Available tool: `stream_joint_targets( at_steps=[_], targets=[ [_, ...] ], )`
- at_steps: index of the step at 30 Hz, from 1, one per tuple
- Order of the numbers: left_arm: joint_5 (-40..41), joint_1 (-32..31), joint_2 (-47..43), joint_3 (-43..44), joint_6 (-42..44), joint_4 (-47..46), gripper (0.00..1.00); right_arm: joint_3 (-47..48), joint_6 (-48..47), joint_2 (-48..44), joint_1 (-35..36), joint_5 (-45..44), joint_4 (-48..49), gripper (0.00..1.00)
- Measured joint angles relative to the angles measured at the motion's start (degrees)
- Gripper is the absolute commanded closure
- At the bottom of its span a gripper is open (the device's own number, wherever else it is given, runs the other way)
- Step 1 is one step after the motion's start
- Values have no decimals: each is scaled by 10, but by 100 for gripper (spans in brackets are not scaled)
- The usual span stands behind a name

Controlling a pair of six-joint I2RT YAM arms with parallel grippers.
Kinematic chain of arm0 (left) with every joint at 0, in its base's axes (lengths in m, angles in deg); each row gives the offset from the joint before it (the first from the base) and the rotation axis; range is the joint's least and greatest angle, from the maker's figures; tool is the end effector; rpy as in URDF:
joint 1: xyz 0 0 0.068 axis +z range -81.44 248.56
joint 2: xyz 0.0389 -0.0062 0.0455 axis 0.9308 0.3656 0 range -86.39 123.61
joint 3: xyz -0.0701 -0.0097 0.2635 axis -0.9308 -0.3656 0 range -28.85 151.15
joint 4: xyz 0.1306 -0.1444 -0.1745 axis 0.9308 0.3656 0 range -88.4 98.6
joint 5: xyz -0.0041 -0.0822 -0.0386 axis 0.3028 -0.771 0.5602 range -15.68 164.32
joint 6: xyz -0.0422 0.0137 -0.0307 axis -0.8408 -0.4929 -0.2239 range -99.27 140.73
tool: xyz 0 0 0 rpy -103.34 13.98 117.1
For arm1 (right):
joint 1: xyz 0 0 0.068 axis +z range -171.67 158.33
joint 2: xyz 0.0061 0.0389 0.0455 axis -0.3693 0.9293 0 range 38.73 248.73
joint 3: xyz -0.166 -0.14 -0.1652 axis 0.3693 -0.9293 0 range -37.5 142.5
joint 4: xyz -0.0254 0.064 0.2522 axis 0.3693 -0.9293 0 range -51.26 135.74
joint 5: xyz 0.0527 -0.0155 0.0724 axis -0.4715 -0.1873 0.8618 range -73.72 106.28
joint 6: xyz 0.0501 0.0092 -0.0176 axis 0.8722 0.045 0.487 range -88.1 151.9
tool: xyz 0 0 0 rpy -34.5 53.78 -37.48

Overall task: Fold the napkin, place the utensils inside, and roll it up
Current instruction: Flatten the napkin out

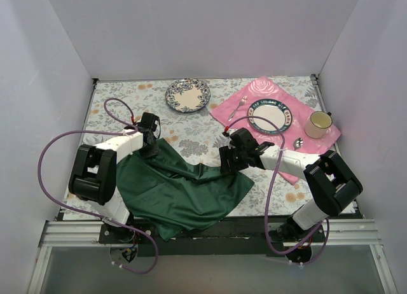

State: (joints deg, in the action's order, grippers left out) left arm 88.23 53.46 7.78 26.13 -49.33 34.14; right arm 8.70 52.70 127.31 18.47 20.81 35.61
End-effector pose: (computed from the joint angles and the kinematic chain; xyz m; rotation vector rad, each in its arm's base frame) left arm 0.2929 -0.0701 0.1655 -1.3141 2.4095 -0.0523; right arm 0.2285 0.1965 0.1698 -0.4651 2.5238 0.5289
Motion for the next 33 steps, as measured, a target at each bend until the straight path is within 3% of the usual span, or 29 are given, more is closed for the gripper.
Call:
stream_joint_targets(
  at_steps=[11, 18, 21, 27, 28, 29, 31, 33],
  targets=[
    [6, 0, -79, 11, -5, 29, 94, 5, -2, 0, 0, 1, -4, 38],
    [-9, 0, -151, 57, -11, -12, 94, 36, -9, 1, 0, -5, -20, 37],
    [-32, 0, -127, 92, -10, -41, 94, 50, -15, 0, 0, -14, -31, 37],
    [-91, 0, 7, 198, -7, -101, 94, 60, -19, -6, -4, -29, -46, 36],
    [-102, 0, 32, 215, -6, -107, 91, 60, -19, -10, -5, -34, -51, 36],
    [-113, 0, 59, 236, -3, -112, 79, 60, -19, -13, -6, -38, -54, 36],
    [-130, 0, 111, 273, 4, -125, 76, 60, -20, -19, -9, -46, -61, 36],
    [-133, -3, 160, 310, 14, -124, 42, 60, -20, -23, -11, -50, -64, 36]
  ],
)
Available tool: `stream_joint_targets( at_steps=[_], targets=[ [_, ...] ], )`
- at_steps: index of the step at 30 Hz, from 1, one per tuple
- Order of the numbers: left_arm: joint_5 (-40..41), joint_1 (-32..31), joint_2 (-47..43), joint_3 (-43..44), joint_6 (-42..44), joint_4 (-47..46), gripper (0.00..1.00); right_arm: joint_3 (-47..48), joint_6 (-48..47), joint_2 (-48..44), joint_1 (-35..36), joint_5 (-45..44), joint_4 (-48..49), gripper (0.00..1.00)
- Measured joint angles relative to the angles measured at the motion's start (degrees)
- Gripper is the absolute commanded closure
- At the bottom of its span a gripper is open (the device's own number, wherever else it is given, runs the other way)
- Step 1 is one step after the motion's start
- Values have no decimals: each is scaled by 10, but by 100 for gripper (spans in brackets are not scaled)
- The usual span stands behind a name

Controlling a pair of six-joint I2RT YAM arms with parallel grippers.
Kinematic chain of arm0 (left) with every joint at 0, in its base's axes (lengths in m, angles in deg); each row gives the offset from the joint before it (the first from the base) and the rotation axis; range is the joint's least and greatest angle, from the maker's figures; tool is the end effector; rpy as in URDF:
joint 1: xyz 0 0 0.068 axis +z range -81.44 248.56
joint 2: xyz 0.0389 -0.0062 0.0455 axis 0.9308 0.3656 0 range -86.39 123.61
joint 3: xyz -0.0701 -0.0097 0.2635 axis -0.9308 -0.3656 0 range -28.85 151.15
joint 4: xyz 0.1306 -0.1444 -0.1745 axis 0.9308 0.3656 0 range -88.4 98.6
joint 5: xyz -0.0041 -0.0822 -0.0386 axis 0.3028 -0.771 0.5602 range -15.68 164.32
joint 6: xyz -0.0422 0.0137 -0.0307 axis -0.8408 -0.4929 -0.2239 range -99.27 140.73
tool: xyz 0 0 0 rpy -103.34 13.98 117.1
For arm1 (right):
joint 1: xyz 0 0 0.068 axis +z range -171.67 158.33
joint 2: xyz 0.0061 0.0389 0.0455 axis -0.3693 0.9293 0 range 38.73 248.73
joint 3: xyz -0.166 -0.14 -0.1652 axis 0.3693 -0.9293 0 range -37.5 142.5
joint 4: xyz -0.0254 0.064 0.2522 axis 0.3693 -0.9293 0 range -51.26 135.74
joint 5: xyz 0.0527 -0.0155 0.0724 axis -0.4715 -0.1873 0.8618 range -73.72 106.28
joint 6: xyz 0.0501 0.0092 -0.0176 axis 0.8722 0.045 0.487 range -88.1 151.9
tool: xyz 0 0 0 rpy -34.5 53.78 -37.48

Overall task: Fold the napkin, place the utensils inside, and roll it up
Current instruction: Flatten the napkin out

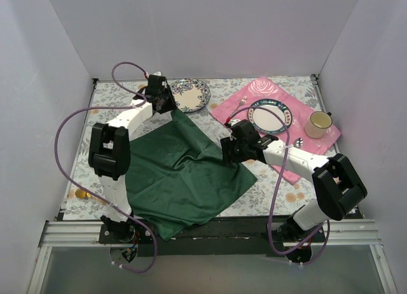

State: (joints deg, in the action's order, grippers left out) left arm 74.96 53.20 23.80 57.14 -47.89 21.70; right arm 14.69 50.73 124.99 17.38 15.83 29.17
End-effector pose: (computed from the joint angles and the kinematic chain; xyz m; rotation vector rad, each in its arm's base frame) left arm 0.4221 -0.1154 0.2391 -1.1060 2.1925 -0.6823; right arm 0.2399 0.1944 0.2047 -0.4362 2.4656 0.4246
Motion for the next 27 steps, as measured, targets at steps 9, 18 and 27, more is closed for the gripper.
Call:
stream_joint_targets(
  at_steps=[9, 18, 27],
  targets=[
    [137, -41, 1, 34, 30, 73, 31, -2, 0, -3, -1, -5, 0, 36],
    [72, 80, -201, -257, -15, 75, 61, -1, 0, 16, -1, 16, 5, 37],
    [21, 183, -176, -323, -70, 84, 67, -2, -6, 43, -1, 19, 13, 37]
  ],
)
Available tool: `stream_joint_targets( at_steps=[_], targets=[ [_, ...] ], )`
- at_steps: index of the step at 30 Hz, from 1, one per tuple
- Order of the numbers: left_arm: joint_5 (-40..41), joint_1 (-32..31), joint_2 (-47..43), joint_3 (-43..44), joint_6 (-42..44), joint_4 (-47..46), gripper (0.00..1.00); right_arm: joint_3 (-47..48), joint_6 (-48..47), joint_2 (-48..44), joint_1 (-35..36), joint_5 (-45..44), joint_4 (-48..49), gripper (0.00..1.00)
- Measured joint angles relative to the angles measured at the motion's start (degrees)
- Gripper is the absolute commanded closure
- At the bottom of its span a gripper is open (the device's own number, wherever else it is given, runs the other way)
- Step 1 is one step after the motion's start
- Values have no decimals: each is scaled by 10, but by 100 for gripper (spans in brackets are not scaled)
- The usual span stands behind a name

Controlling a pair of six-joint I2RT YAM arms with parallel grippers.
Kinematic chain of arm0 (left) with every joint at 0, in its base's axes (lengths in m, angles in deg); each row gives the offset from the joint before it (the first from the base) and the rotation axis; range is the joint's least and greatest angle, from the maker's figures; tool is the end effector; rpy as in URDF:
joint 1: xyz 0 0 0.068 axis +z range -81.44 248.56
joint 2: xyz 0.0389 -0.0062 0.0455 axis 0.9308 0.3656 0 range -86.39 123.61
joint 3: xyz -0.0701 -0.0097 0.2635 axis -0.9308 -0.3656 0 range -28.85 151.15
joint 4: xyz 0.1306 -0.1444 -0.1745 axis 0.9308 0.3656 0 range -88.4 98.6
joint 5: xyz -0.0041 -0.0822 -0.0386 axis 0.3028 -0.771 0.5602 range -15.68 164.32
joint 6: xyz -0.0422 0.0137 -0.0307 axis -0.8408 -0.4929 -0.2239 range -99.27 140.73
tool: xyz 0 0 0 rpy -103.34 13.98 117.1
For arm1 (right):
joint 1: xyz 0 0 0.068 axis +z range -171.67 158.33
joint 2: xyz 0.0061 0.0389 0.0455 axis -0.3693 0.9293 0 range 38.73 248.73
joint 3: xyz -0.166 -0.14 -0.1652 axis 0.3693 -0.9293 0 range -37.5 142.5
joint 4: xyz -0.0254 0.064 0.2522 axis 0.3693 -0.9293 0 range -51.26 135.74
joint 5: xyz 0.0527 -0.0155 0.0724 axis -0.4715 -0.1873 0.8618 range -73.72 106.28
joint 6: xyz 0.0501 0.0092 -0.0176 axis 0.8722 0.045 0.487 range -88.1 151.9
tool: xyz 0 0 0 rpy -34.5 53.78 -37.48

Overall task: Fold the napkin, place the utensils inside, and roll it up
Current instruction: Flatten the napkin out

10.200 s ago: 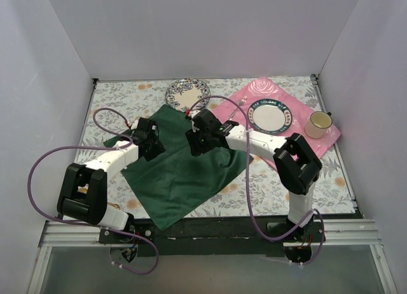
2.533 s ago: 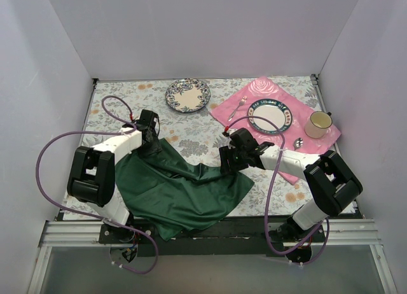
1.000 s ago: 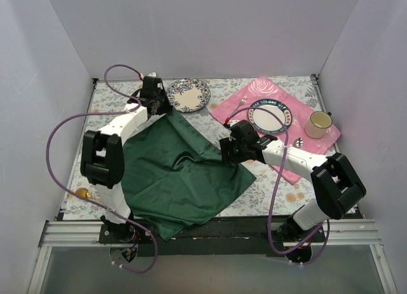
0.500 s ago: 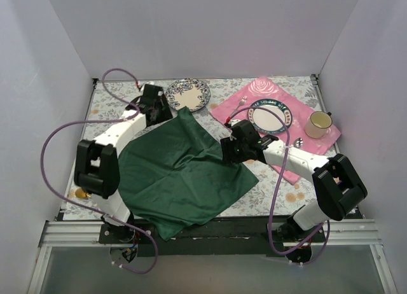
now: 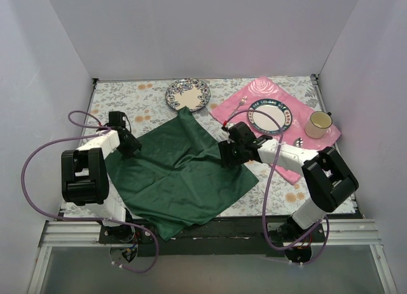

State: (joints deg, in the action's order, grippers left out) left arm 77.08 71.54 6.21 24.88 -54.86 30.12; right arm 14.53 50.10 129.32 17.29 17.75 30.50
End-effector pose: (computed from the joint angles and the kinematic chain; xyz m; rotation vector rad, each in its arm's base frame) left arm 0.3020 0.0175 0.1691 -1.7722 2.1449 -0.2755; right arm 0.2453 0.1997 0.1833 -0.4730 2.5215 0.4299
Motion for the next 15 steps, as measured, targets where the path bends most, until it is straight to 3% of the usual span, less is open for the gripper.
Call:
stream_joint_targets(
  at_steps=[8, 15],
  targets=[
    [-57, 114, -30, -56, -55, -23, 68, 10, 5, 43, 0, 0, 33, 37],
    [-51, 126, -64, -86, -64, -15, 67, 80, 2, 108, 0, -14, 45, 36]
  ],
)
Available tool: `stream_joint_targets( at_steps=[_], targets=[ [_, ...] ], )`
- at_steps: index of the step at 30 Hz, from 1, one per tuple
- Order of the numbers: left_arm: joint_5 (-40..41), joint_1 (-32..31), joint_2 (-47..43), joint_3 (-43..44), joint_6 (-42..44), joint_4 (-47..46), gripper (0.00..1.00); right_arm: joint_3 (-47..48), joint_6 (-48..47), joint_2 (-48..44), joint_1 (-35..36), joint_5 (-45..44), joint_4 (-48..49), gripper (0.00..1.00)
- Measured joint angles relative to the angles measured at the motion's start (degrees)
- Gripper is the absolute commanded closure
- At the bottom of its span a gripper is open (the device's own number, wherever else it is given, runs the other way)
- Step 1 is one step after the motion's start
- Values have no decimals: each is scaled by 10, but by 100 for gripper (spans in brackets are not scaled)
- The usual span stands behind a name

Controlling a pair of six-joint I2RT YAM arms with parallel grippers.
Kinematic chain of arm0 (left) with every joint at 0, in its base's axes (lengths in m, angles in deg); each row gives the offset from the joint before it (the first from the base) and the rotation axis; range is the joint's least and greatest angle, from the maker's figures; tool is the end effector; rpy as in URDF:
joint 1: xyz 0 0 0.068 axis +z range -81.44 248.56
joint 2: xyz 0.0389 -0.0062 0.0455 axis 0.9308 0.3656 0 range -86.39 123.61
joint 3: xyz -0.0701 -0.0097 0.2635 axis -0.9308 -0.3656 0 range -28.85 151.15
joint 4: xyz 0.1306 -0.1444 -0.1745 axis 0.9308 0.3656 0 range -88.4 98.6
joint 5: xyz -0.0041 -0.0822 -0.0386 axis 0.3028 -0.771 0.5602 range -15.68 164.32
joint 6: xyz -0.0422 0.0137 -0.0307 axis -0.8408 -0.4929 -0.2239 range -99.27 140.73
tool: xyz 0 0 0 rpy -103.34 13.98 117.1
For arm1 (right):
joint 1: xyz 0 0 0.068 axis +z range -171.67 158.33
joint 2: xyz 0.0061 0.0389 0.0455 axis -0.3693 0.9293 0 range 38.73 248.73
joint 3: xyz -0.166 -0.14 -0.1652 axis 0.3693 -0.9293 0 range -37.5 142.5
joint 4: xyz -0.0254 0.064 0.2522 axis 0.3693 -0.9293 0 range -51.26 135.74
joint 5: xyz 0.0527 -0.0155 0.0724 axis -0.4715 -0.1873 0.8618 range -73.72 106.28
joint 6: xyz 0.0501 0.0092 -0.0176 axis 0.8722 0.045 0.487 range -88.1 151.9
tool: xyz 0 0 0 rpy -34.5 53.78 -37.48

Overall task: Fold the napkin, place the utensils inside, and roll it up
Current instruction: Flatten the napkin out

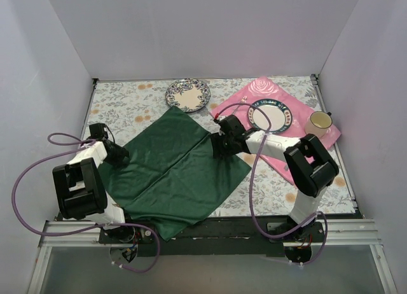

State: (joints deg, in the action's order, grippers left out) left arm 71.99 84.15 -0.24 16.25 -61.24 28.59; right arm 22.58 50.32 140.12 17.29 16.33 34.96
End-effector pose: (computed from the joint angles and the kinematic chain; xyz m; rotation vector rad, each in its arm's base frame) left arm 0.2580 0.0706 0.1597 -2.1155 1.8679 -0.3479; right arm 0.2822 0.2284 0.1692 -0.4516 2.4893 0.4180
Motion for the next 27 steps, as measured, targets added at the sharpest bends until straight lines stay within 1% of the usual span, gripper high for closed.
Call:
stream_joint_targets(
  at_steps=[5, 12, 14, 17, 19, 23, 25, 27],
  targets=[
    [24, 1, -32, -19, -3, 26, 63, 105, -13, 82, 0, -15, -10, 36],
    [38, 5, -53, -30, -15, 55, 62, 247, -42, 181, -8, -29, -37, 36],
    [33, 5, -62, -33, -14, 57, 62, 271, -51, 197, -13, -33, -46, 35],
    [9, 5, -75, -27, -10, 48, 57, 293, -65, 210, -20, -42, -56, 35],
    [-16, 3, -75, -8, -5, 42, 51, 308, -73, 217, -25, -47, -72, 35],
    [-77, -20, -52, 57, 1, -4, 51, 321, -88, 222, -30, -55, -99, 33],
    [-105, -37, -10, 101, 0, -32, 51, 327, -93, 222, -31, -52, -109, 31],
    [-128, -57, 52, 154, -4, -56, 51, 337, -96, 222, -31, -44, -132, 30]
  ],
)
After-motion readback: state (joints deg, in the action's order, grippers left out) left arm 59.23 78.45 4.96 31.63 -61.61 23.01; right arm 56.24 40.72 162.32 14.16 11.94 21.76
